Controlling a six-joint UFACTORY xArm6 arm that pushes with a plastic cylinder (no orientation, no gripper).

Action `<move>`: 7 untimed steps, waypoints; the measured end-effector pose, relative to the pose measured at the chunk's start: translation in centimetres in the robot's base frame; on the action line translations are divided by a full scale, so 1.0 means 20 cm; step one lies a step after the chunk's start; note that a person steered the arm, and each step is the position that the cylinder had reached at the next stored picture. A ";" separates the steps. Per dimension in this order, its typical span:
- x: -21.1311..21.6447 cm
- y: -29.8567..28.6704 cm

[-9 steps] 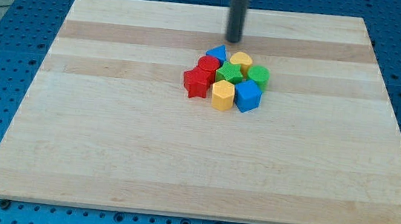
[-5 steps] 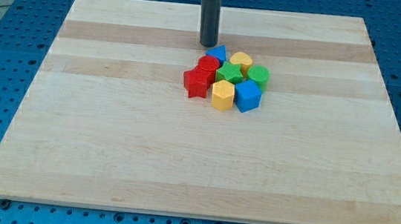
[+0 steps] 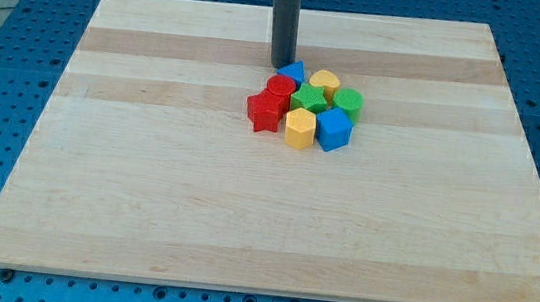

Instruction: Push the red star into the green star

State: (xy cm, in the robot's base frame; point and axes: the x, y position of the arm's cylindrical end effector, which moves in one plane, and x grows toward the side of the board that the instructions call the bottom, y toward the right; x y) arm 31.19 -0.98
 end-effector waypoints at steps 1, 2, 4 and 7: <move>0.00 0.06; 0.01 0.06; 0.08 0.06; 0.18 -0.36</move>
State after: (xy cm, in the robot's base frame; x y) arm 34.77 -8.24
